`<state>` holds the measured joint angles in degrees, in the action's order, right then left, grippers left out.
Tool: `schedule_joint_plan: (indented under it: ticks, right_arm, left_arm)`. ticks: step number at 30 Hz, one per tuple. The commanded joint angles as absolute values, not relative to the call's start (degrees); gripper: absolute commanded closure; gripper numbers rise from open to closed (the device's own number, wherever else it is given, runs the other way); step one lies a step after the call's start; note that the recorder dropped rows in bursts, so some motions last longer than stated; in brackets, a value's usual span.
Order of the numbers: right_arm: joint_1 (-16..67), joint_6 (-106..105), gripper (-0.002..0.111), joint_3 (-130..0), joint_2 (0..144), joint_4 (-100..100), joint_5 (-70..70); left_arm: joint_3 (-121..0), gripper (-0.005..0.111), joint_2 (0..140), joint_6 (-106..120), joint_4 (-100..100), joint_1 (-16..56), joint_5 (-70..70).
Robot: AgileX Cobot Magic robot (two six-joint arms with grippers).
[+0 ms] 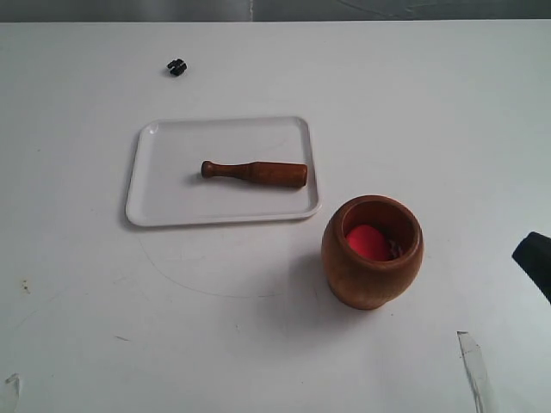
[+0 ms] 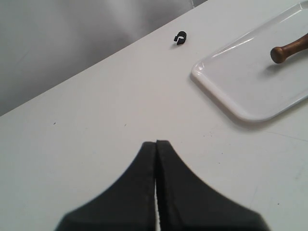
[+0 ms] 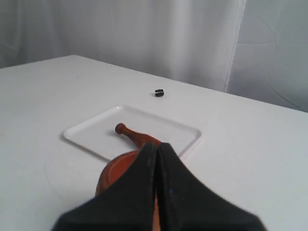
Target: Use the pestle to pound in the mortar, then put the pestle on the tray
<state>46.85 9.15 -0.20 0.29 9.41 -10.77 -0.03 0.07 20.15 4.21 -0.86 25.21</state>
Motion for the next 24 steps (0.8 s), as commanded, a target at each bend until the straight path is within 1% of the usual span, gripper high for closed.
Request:
schedule_joint_plan:
  ticks: [1,5,9,13,19,21,22,23,24]
  right_arm:
    - [46.81,8.99,0.108,0.00,0.14,11.03,-15.96]
    - [46.81,8.99,0.108,0.00,0.14,9.55,-19.06]
    - [46.81,8.99,0.108,0.00,0.14,8.42,-19.04]
    - [46.81,10.77,0.108,0.00,0.14,3.28,-19.15]
    - [46.18,10.66,0.108,0.00,0.02,3.40,-19.15]
    - [42.55,10.66,0.108,0.00,0.00,4.29,-18.90]
    - [38.94,10.53,0.108,0.00,0.00,5.64,-18.79]
    - [37.23,10.53,0.108,0.00,0.00,6.13,-18.49]
    - [32.64,10.53,0.108,0.00,0.00,6.46,-17.33]
  left_arm:
    - [0.00,0.107,0.00,19.68,3.79,-0.42,25.03]
    - [0.00,0.107,0.00,19.68,3.79,-0.42,25.03]
    - [0.00,0.107,0.00,19.68,3.79,-0.42,25.03]
    - [0.00,0.107,0.00,19.68,3.79,-0.42,25.03]
    - [0.00,0.107,0.00,19.68,3.79,-0.42,25.03]
    - [0.00,0.107,0.00,19.68,3.79,-0.42,25.03]
    - [0.00,0.107,0.00,19.68,3.79,-0.42,25.03]
    - [0.00,0.107,0.00,19.68,3.79,-0.42,25.03]
    - [0.00,0.107,0.00,19.68,3.79,-0.42,25.03]
